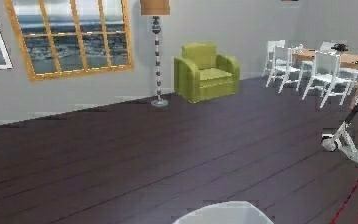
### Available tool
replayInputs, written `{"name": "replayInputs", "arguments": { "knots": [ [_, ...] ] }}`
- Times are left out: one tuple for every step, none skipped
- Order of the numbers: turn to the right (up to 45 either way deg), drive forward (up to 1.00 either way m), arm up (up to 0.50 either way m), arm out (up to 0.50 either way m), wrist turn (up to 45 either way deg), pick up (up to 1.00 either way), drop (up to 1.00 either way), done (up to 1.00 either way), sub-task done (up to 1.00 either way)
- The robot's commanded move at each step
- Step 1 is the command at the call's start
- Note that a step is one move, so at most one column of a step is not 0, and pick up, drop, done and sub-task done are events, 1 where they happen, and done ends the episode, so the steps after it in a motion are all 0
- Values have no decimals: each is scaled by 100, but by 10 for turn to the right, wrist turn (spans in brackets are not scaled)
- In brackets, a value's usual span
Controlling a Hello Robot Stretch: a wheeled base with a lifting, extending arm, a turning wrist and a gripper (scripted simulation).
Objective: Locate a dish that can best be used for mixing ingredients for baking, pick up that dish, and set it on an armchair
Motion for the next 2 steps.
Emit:
{"name": "replayInputs", "arguments": {
  "knots": [
    [0, 75, 0, 0, 0, 0, 0, 0, 0],
    [150, 0, 0, 0, 0, 0, 0, 0, 0]
  ]
}}
